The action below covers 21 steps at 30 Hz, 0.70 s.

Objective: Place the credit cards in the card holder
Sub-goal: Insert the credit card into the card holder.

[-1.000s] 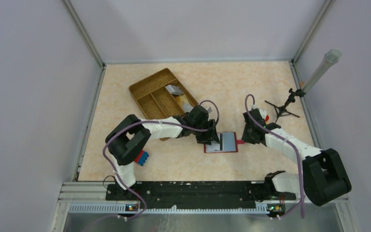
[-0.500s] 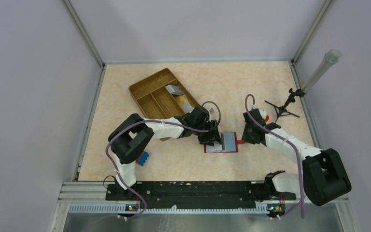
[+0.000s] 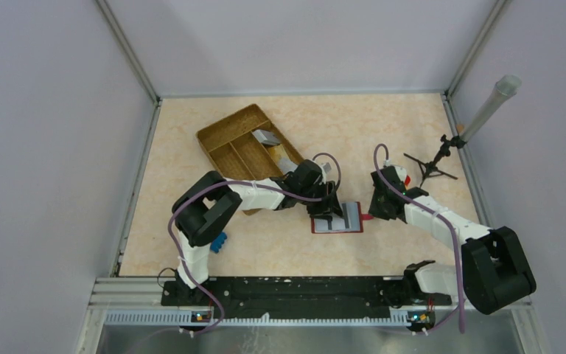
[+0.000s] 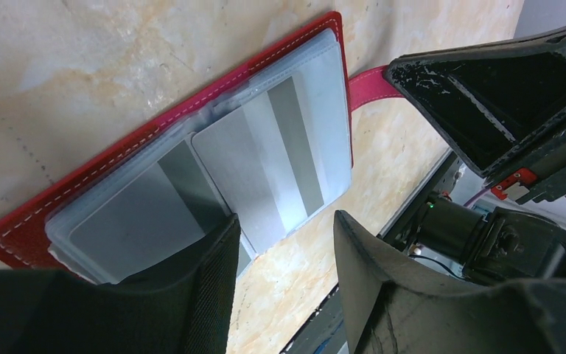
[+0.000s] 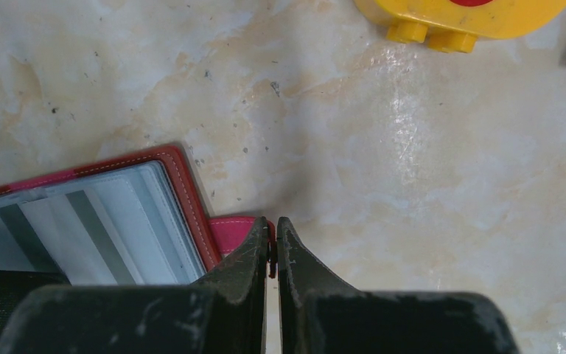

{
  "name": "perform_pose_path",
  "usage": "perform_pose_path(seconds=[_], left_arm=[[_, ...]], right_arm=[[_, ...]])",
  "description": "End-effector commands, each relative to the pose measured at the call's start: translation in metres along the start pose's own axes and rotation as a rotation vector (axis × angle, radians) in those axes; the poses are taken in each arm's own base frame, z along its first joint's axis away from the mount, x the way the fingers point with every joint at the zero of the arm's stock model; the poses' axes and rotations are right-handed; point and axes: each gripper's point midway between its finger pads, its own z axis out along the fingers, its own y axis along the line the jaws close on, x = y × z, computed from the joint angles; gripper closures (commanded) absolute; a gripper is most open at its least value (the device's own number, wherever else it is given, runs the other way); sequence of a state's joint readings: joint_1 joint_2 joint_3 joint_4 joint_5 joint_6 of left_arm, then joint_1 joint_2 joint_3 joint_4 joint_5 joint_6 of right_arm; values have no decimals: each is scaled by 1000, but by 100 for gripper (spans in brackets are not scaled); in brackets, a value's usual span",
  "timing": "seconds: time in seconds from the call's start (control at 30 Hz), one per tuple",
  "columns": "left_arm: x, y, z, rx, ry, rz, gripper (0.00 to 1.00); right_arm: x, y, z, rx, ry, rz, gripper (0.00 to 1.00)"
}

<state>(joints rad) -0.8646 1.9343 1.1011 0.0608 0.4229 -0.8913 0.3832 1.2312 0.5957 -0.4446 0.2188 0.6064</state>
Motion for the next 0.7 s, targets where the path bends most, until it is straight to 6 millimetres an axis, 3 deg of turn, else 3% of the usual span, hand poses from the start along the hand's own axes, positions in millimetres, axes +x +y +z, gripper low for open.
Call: perform_pose_path(seconds=[0.0, 0.43, 0.67], left_arm=[[-12, -1, 9, -3, -45, 31, 48], [-14, -16, 19, 70, -44, 39, 48], [-18, -34, 21, 108, -63, 62, 48]], right_arm=[[-3, 0, -1, -9, -16, 17, 100], [0, 1, 2, -15, -4, 14, 100], [0, 1, 2, -13, -2, 15, 100]])
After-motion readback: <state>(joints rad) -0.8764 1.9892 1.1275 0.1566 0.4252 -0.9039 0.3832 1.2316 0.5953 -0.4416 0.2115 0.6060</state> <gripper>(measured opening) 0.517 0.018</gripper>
